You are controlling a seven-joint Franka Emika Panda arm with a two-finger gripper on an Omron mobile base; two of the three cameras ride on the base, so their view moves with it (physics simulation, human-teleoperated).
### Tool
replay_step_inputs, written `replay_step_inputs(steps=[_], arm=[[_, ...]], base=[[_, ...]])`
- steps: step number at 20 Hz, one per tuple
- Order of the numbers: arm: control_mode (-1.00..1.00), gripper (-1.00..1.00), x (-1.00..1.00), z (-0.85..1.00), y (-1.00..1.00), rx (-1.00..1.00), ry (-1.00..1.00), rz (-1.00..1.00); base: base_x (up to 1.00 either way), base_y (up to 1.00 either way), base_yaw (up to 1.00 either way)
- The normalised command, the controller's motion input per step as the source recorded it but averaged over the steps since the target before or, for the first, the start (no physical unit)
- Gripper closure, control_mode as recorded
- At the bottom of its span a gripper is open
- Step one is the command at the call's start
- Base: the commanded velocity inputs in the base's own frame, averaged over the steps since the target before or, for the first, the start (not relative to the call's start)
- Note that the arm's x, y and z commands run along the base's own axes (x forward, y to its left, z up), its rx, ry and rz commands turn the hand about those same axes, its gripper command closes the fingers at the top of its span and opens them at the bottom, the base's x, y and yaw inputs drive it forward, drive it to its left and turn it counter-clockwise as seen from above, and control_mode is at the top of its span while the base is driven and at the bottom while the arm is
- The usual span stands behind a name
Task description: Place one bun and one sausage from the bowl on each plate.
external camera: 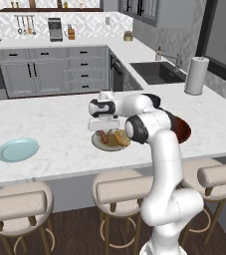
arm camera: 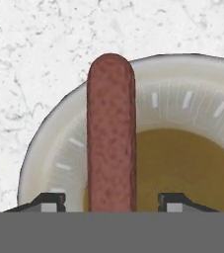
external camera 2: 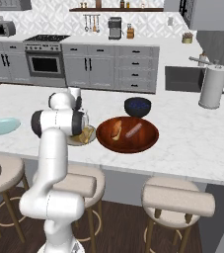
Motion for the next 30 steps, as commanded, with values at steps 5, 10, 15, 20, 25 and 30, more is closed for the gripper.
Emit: replay_step_inputs(steps=[5, 10, 15, 20, 25, 30], arm=[[-1.0, -1.0, -0.56, 0.16, -0.17, 0.0, -0.03, 0.0], [-1.0, -1.0, -0.2, 0.62, -0.12, 0.0, 0.0, -0.01], [-1.0, -1.0, -0.39, 0.62, -0.39, 0.0, 0.0, 0.0], [-1.0, -1.0, -0.43, 0.56, -0.54, 0.0, 0.0, 0.0], [-1.0, -1.0, -0.27, 0.2, -0.77, 0.0, 0.0, 0.0], [-1.0, -1.0, 0.0, 0.04, -0.69, 0.0, 0.0, 0.0]], base=[[0.0, 0.0, 0.0], [0.0, 0.0, 0.0], [0.0, 0.0, 0.0], [0.0, 0.0, 0.0], [0.0, 0.0, 0.0], [0.0, 0.0, 0.0]])
